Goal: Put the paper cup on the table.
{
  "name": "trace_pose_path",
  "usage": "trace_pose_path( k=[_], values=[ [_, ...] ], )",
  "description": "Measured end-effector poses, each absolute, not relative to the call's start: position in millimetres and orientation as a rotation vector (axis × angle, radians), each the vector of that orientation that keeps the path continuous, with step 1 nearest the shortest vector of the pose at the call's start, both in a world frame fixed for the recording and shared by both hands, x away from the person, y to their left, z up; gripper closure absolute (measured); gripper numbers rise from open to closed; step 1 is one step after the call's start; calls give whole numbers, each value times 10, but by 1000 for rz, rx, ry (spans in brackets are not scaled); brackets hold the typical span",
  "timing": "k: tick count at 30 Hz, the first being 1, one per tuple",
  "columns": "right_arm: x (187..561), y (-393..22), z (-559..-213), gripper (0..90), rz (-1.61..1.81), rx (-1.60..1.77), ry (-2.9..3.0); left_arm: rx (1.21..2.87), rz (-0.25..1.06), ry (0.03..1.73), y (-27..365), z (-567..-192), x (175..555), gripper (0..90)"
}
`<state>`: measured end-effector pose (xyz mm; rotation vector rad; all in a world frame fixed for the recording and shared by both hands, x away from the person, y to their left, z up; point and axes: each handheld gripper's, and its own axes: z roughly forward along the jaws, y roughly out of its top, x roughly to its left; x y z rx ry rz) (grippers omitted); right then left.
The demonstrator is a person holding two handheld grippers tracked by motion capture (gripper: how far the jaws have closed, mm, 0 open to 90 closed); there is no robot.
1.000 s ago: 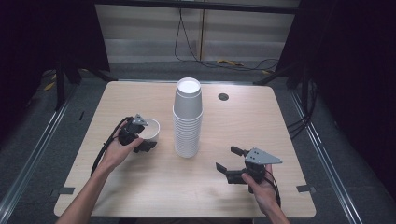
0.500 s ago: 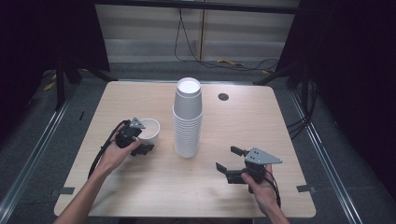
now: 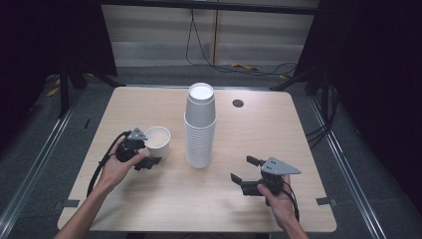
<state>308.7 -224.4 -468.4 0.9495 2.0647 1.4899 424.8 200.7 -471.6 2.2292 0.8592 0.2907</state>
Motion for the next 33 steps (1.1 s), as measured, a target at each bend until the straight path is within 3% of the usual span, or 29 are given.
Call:
trace_pose_path(
  k=[14, 33],
  values=[
    [3090, -2230, -4691, 138, 1482, 952, 2067, 2077, 295, 864, 2097, -4734, 3990, 157],
    [3082, -2218, -4690, 139, 1492, 944, 2081, 2004, 290, 743, 1916, -4638, 3581, 156]
  ],
)
